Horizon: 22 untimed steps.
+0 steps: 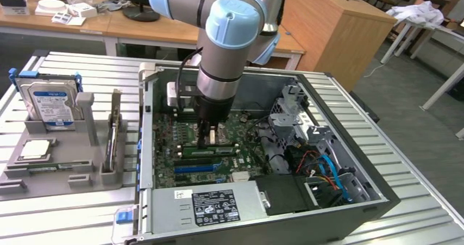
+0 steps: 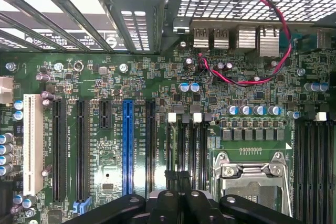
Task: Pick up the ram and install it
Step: 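Press down the ram until it locks into place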
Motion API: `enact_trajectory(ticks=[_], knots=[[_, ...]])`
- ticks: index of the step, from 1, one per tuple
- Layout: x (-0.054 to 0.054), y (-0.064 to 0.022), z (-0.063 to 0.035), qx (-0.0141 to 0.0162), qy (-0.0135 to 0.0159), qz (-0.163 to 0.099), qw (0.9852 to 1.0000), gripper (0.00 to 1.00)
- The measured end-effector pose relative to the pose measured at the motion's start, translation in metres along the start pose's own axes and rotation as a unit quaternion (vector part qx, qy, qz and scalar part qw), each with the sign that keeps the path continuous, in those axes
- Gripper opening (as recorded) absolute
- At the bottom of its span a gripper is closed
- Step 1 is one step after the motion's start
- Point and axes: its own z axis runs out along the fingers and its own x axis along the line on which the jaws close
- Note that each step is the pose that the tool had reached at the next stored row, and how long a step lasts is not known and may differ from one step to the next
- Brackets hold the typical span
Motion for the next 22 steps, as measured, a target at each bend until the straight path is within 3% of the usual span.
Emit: enact_trajectory(ticks=[22], knots=[[0.0001, 0.0, 0.0023, 0.0003, 0.0, 0.0, 1.0, 0.11]])
